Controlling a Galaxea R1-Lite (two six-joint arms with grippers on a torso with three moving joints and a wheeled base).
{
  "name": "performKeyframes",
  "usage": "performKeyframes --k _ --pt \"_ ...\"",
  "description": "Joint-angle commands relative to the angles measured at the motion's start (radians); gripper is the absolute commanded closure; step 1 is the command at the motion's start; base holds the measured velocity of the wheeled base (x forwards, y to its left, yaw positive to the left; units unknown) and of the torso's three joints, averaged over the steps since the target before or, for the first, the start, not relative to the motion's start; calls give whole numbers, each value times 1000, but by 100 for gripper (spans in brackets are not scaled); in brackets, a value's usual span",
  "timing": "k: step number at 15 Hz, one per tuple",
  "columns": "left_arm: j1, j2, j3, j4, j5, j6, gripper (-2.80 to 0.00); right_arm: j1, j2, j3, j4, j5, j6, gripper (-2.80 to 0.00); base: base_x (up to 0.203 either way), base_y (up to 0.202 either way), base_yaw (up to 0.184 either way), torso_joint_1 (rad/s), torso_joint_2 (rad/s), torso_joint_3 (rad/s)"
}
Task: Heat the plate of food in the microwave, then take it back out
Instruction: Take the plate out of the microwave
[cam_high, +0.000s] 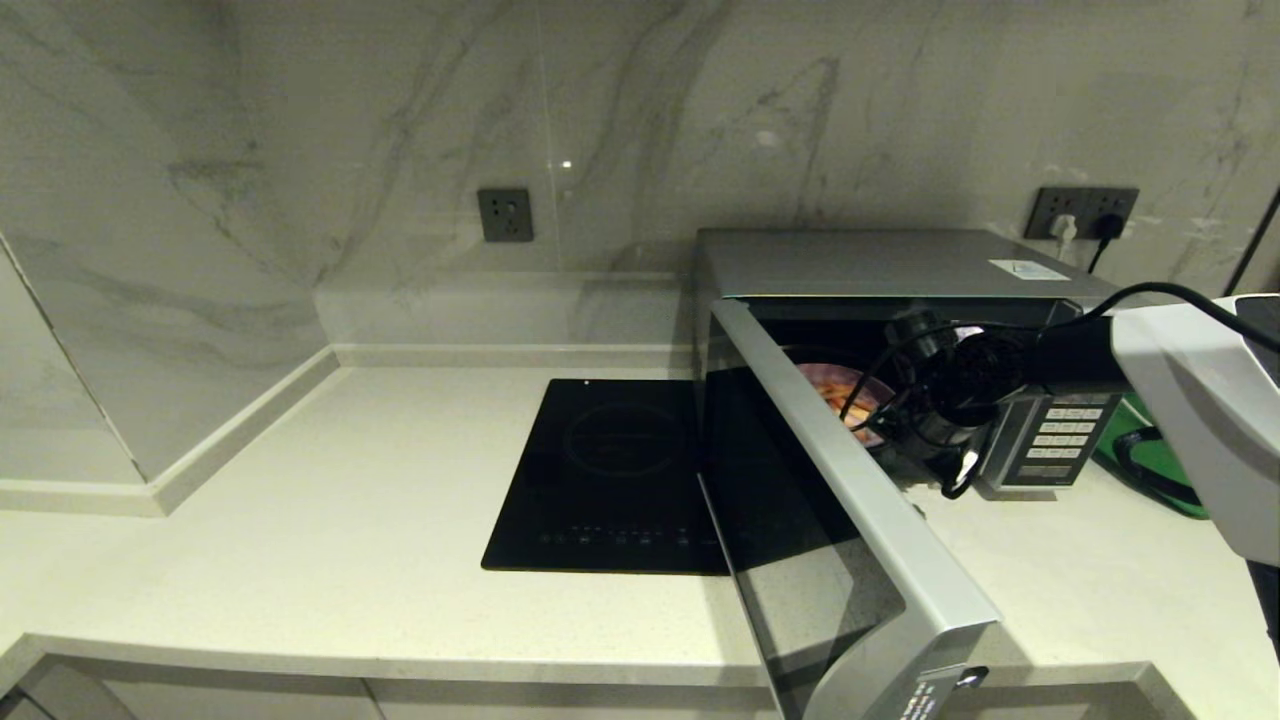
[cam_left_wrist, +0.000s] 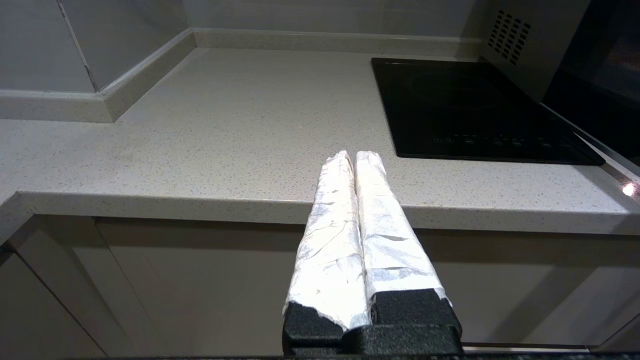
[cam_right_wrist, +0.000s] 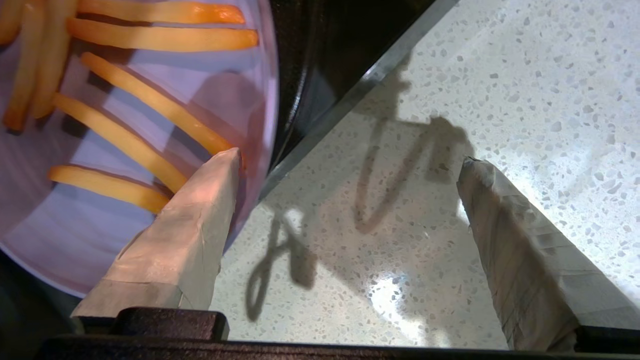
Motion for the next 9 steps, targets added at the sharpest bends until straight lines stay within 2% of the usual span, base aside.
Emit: performKeyframes --k 1,3,4,5,9 --pt "1 -1 0 0 0 -1 0 2 1 1 2 -2 6 -280 0 0 0 0 0 0" --pt "1 -2 0 0 0 -1 0 1 1 1 1 -2 6 -280 0 0 0 0 0 0" --pt "1 -2 0 0 0 -1 0 0 2 1 1 -2 6 -151 0 0 0 0 0 0" --pt "1 -1 0 0 0 -1 0 0 1 3 1 -2 6 0 0 0 0 0 0 0" --pt "1 -1 0 0 0 -1 0 0 -1 3 1 -3 6 0 0 0 0 0 0 0"
